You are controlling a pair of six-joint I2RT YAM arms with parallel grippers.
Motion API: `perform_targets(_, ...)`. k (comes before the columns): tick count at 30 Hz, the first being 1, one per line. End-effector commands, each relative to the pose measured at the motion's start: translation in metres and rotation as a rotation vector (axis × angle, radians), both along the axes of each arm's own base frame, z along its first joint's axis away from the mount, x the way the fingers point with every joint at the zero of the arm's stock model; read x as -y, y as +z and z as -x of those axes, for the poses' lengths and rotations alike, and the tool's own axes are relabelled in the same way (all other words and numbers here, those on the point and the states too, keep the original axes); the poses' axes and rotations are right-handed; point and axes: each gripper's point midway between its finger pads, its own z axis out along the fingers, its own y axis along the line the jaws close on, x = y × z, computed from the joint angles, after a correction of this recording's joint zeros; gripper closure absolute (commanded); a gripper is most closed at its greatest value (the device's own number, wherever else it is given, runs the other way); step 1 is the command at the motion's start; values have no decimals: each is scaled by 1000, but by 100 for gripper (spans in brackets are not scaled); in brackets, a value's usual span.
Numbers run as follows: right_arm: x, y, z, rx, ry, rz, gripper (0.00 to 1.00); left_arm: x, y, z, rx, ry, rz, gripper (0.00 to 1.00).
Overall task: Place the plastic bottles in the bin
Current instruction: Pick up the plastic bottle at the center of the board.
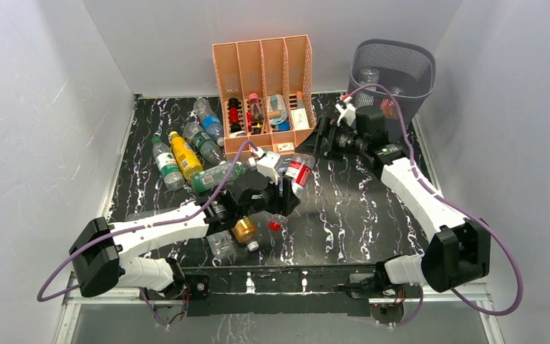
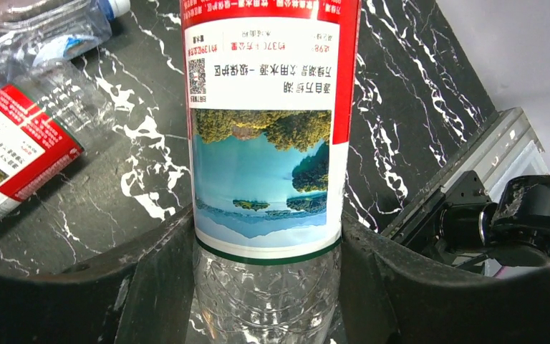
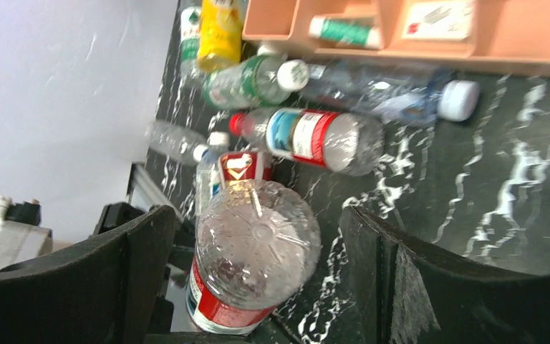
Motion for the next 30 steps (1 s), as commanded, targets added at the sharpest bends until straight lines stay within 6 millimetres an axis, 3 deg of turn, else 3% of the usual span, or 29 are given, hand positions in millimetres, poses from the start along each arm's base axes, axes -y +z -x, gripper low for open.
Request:
perform_targets(1, -30, 12, 11, 25, 84, -82, 2, 8, 20, -6, 80, -25, 47, 41)
perform_targets(11, -34, 0, 21, 8, 109, -62, 2, 12, 25, -13, 111, -15, 45, 41)
perform_targets(15, -34, -1, 23, 6, 119, -61, 14, 11, 22, -15, 110, 1, 36, 38)
perform_targets(21, -35, 0, 24, 9, 130, -62, 36, 7, 21, -17, 106, 18, 20, 28)
perform_targets(30, -28, 7, 12, 54, 81, -4, 43, -2, 33, -14, 107, 31, 15, 4)
